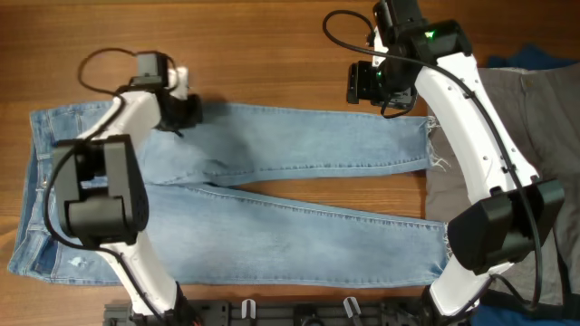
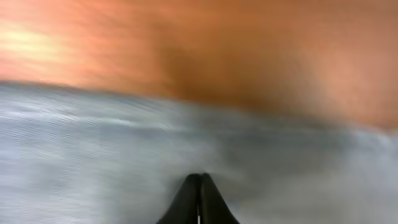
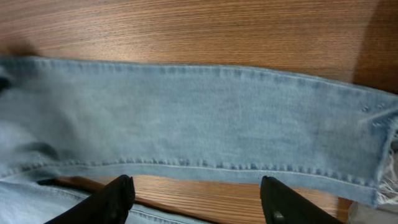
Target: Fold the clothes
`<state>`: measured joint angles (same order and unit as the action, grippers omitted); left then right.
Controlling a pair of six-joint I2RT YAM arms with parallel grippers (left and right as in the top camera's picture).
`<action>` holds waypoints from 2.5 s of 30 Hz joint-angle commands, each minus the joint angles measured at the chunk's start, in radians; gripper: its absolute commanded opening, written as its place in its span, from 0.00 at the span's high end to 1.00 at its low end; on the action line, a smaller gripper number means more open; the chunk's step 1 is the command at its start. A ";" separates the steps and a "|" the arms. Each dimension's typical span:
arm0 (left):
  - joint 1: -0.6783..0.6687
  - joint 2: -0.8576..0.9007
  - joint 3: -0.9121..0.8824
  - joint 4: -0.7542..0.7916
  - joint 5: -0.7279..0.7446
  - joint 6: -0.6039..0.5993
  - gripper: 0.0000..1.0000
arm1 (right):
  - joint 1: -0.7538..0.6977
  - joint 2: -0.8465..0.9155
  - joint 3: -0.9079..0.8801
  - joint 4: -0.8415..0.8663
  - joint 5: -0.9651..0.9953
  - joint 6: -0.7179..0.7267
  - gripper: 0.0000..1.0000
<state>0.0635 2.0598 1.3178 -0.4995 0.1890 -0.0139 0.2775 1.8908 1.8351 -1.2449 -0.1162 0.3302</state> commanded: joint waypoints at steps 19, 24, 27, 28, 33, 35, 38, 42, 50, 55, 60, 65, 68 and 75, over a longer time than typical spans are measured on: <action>0.232 -0.362 0.472 -0.527 -0.110 -0.069 0.90 | 0.000 -0.019 -0.364 0.455 -0.053 0.058 0.83; 0.165 -0.544 0.472 -0.698 -0.111 -0.074 0.49 | 0.000 0.100 -0.504 0.762 -0.058 0.142 0.88; 0.164 -0.560 0.472 -0.793 -0.111 -0.073 0.40 | -0.001 0.202 -0.504 0.847 -0.057 0.118 0.88; 0.166 -0.558 0.472 -0.811 -0.111 -0.073 0.40 | -0.003 0.225 -0.504 0.866 -0.056 0.114 0.88; 0.166 -0.557 0.472 -0.819 -0.111 -0.073 0.36 | -0.119 0.349 -0.504 1.007 -0.030 0.180 0.91; 0.166 -0.557 0.472 -0.819 -0.111 -0.073 0.35 | -0.184 0.373 -0.504 1.107 -0.064 0.224 0.93; 0.166 -0.556 0.468 -0.824 -0.111 -0.073 0.31 | -0.256 0.377 -0.493 1.335 -0.186 0.218 0.96; 0.166 -0.549 0.468 -0.845 -0.111 -0.073 0.28 | -0.265 0.368 -0.402 1.317 -0.260 0.015 0.81; 0.166 -0.548 0.468 -0.859 -0.111 -0.073 0.18 | -0.264 0.242 -0.327 0.821 -0.139 -0.079 0.24; 0.165 -0.548 0.468 -0.860 -0.111 -0.073 0.18 | -0.261 0.298 -0.362 0.814 -0.159 -0.180 0.44; 0.166 -0.548 0.468 -0.853 -0.111 -0.073 0.19 | -0.252 0.349 -0.366 0.849 -0.327 -0.327 0.74; 0.165 -0.548 0.468 -0.848 -0.111 -0.073 0.19 | -0.258 0.357 -0.366 1.116 -0.204 -0.224 0.96; 0.165 -0.548 0.468 -0.837 -0.110 -0.073 0.19 | -0.274 0.357 -0.361 1.386 -0.163 -0.191 0.96; 0.166 -0.549 0.468 -0.847 -0.167 -0.074 0.14 | -0.293 0.286 -0.301 1.344 -0.278 -0.196 0.00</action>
<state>0.2283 1.5070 1.7885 -1.3319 0.0723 -0.0883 -0.0036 2.2345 1.5124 0.1551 -0.3401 0.1410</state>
